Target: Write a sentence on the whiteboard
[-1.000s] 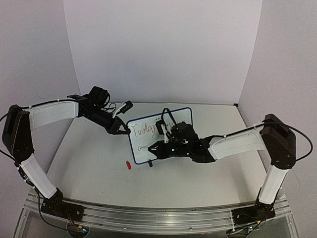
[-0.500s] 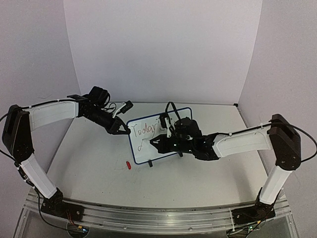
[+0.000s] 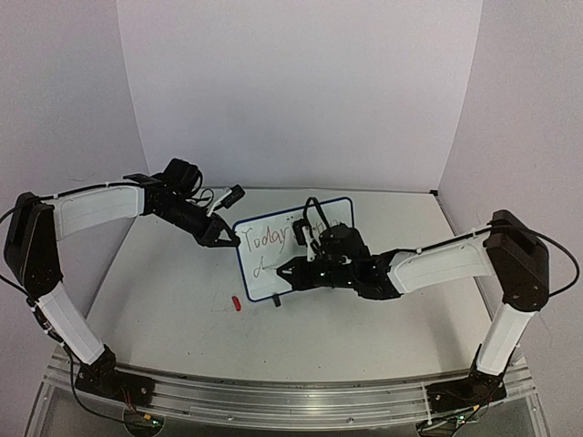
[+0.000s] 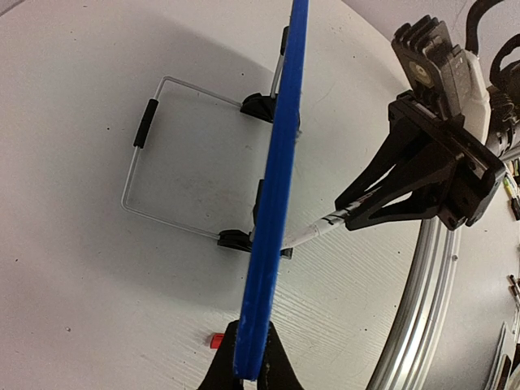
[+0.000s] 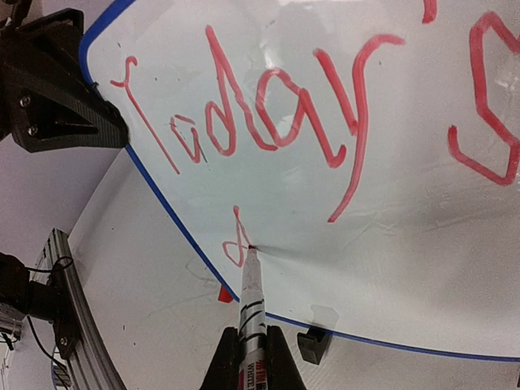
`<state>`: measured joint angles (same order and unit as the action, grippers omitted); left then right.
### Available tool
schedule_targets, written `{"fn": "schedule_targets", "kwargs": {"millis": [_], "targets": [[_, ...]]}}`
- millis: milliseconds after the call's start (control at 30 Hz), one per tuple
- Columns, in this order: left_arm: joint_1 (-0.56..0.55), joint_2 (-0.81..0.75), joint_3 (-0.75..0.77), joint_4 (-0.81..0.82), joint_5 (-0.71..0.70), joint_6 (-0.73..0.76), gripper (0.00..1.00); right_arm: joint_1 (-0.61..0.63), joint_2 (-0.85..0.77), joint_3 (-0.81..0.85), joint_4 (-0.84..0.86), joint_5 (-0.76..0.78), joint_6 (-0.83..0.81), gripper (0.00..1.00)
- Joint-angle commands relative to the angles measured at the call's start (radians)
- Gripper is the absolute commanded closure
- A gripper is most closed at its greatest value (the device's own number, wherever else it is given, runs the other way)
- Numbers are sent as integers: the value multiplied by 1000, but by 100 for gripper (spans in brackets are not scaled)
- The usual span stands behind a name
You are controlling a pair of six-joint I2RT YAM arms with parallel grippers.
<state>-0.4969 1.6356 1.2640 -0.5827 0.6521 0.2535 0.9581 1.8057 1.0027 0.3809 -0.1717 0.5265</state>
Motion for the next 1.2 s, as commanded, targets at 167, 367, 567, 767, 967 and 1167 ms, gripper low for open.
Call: {"fn": "schedule_targets", "kwargs": {"millis": [167, 367, 567, 767, 967, 1167], "targets": [[-20, 18, 8, -9, -65, 11, 100, -5, 29, -16, 27, -1, 13, 100], [-20, 18, 8, -9, -66, 11, 100, -5, -20, -43, 21, 36, 7, 100], [-20, 18, 8, -10, -66, 11, 100, -4, -99, -71, 23, 25, -4, 100], [-20, 18, 8, -10, -68, 11, 100, -6, -124, -85, 26, 46, -3, 100], [-20, 21, 8, -9, -68, 11, 100, -6, -75, -54, 26, 44, -1, 100], [-20, 23, 8, -10, -69, 11, 100, -7, -47, -26, 25, 53, -3, 100]]}}
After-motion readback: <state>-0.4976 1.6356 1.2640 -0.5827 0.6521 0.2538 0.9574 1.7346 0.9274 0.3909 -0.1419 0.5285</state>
